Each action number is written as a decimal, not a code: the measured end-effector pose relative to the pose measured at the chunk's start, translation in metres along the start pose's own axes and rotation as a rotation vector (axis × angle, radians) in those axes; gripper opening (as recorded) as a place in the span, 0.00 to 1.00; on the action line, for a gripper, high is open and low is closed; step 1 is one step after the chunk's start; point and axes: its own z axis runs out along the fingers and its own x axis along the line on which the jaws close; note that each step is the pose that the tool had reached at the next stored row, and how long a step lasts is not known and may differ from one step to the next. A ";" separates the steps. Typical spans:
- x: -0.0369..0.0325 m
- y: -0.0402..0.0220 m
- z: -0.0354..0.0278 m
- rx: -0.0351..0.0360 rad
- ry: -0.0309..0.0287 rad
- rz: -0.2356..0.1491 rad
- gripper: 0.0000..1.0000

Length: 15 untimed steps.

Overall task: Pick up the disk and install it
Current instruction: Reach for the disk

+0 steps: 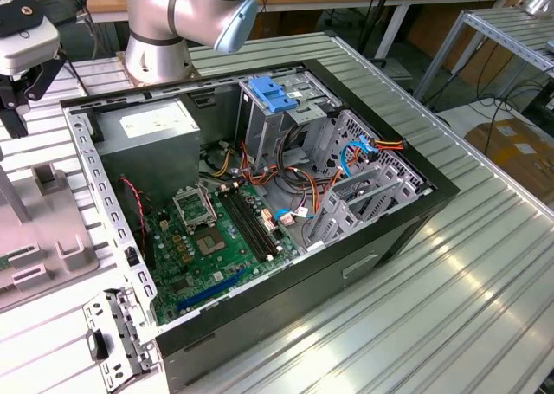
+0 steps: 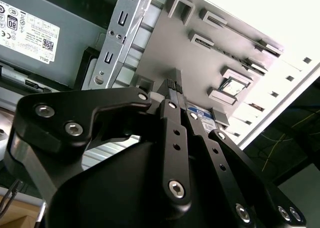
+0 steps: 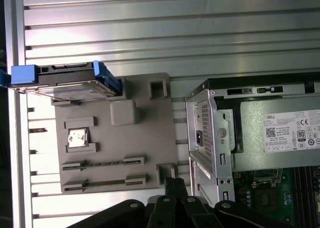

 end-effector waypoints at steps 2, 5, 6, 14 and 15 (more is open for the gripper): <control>0.0016 -0.0001 0.0000 0.0000 0.0000 0.000 0.11; 0.0043 -0.0003 -0.0001 0.0000 0.0000 0.000 0.11; 0.0052 -0.0004 -0.0001 0.0000 0.0000 0.000 0.11; 0.0108 -0.0008 -0.0002 0.0000 -0.0001 0.000 0.11; 0.0114 -0.0008 -0.0002 -0.0001 0.0000 0.000 0.11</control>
